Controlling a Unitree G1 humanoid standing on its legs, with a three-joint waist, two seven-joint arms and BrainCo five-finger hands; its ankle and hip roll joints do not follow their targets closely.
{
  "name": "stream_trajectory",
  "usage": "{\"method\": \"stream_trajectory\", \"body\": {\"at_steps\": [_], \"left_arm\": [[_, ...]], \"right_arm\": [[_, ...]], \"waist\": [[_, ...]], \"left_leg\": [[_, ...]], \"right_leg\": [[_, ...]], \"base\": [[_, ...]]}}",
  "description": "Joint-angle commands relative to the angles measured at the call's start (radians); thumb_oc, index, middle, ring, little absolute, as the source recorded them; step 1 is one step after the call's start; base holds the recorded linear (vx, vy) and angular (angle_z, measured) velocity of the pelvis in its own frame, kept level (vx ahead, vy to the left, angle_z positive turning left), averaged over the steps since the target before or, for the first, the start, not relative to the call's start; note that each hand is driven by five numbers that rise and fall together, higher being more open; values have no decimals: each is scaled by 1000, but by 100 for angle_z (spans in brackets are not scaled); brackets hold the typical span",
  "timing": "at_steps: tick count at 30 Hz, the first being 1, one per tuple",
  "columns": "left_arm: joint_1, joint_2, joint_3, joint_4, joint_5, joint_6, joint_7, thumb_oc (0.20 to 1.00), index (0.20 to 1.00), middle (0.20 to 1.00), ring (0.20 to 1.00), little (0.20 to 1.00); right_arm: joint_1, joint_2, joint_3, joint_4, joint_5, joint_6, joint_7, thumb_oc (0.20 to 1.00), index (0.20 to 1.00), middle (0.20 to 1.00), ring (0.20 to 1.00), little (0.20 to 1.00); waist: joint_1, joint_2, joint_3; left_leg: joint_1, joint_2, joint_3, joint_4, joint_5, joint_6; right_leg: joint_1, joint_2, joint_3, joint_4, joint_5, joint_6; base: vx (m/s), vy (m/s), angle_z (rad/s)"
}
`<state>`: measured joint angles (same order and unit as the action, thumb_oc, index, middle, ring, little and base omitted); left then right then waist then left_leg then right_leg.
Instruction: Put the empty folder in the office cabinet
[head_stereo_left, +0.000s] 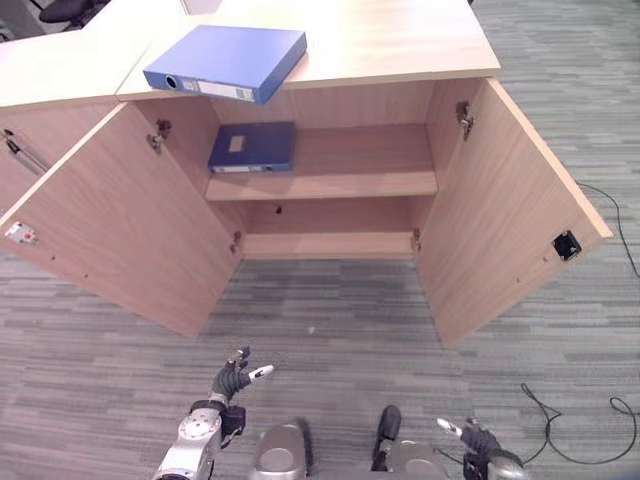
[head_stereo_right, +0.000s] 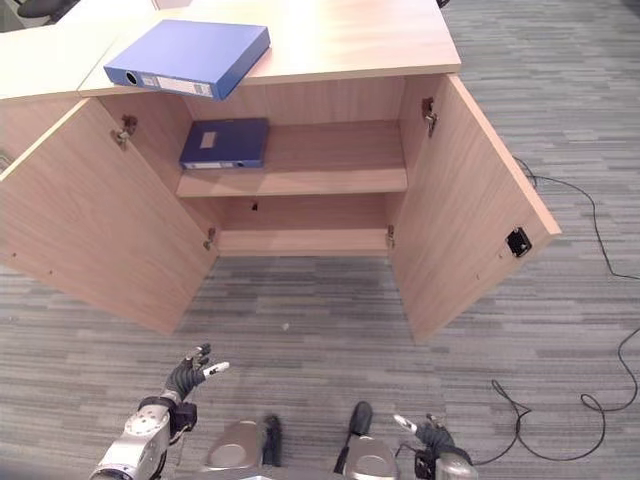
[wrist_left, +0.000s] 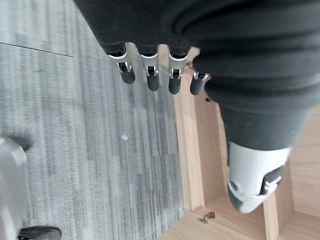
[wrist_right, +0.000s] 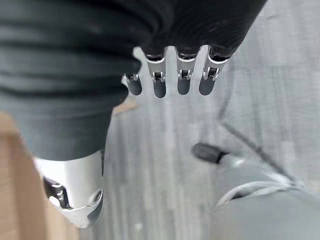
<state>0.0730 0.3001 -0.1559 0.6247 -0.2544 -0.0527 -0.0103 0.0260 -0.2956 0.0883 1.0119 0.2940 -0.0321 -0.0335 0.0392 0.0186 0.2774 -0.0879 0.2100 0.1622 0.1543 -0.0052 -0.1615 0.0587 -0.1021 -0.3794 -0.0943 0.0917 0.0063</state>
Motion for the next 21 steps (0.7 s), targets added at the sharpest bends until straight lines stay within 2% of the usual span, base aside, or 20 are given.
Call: {"method": "stream_trajectory", "body": {"at_steps": [1,6,9,10,11,12,13,15,16,17,18,19,20,21], "left_arm": [[-5,22,23,-37,32,-41,21,1000,1000,1000,1000,1000],[-14,25,29,-2,28,-52,41,1000,1000,1000,1000,1000],[-18,26,29,6,29,-57,38,1000,1000,1000,1000,1000],[-21,32,20,7,37,-56,34,1000,1000,1000,1000,1000],[-25,36,16,5,39,-57,33,1000,1000,1000,1000,1000],[-31,45,9,3,43,-56,30,1000,1000,1000,1000,1000],[-32,46,9,3,43,-57,30,1000,1000,1000,1000,1000],[-42,62,4,-5,45,-56,28,1000,1000,1000,1000,1000],[-42,62,5,-6,45,-56,28,1000,1000,1000,1000,1000],[-43,78,9,-25,43,-57,27,1000,1000,1000,1000,1000],[-46,84,11,-32,41,-58,28,1000,1000,1000,1000,1000],[-45,85,11,-32,41,-57,27,1000,1000,1000,1000,1000],[-41,95,14,-40,46,-53,24,1000,1000,1000,1000,1000],[-37,105,25,-37,48,-49,28,1000,1000,1000,1000,1000]], "right_arm": [[-4,-32,9,-67,-16,-22,12,1000,1000,1000,1000,1000],[-27,-40,53,-146,-24,-31,23,1000,1000,1000,1000,1000],[-32,-32,62,-160,-27,-32,29,1000,1000,1000,1000,1000],[-33,-21,57,-161,-26,-37,30,1000,1000,1000,1000,1000],[-35,-12,56,-166,-22,-36,30,1000,1000,1000,1000,1000],[-39,10,57,-157,-21,-33,28,1000,1000,1000,1000,1000],[-39,11,57,-156,-21,-34,28,1000,1000,1000,1000,1000],[-49,35,56,-142,-22,-29,25,1000,1000,1000,1000,1000],[-49,36,56,-141,-22,-29,25,1000,1000,1000,1000,1000],[-60,55,54,-137,-16,-28,20,1000,1000,1000,1000,1000],[-64,63,56,-135,-14,-28,18,1000,1000,1000,1000,1000],[-64,63,56,-134,-14,-28,18,1000,1000,1000,1000,1000],[-67,72,58,-128,-17,-23,20,1000,1000,1000,1000,1000],[-75,76,65,-130,-22,-21,18,1000,1000,1000,1000,1000]], "waist": [[24,3,-20],[54,2,-20],[60,4,-31],[62,1,-48],[63,-2,-53],[67,-16,-60],[69,-20,-61],[71,-39,-61],[73,-42,-61],[76,-56,-59],[79,-58,-59],[80,-60,-59],[81,-64,-56],[88,-58,-52]], "left_leg": [[-1,53,-53,-125,145,-5],[-30,145,-116,-207,197,-41],[-23,161,-102,-208,200,-49],[-21,160,-83,-209,213,-55],[-20,153,-75,-206,208,-53],[-9,126,-63,-199,183,-41],[-9,122,-60,-198,182,-39],[3,84,-41,-192,149,-11],[3,81,-38,-191,148,-10],[21,46,-7,-200,124,20],[30,30,3,-206,114,31],[30,29,5,-206,113,33],[52,-5,15,-213,91,59],[85,-31,33,-223,63,86]], "right_leg": [[127,-56,32,53,-175,124],[153,-84,77,129,-241,147],[169,-96,73,128,-244,163],[172,-115,70,138,-238,181],[170,-128,73,148,-231,187],[152,-168,85,181,-207,206],[150,-173,88,183,-208,208],[116,-218,101,228,-152,227],[113,-222,104,230,-153,229],[68,-255,117,282,-84,246],[52,-268,115,307,-52,253],[50,-271,118,308,-52,253],[27,-291,127,369,10,255],[0,-316,91,449,59,254]], "base": [[175,188,11],[188,271,-11],[152,290,-12],[138,312,1],[243,546,15],[152,340,25],[147,354,21],[73,208,12],[65,295,11],[55,303,1],[54,301,-12],[86,315,-31],[129,443,-30],[183,543,-19]]}}
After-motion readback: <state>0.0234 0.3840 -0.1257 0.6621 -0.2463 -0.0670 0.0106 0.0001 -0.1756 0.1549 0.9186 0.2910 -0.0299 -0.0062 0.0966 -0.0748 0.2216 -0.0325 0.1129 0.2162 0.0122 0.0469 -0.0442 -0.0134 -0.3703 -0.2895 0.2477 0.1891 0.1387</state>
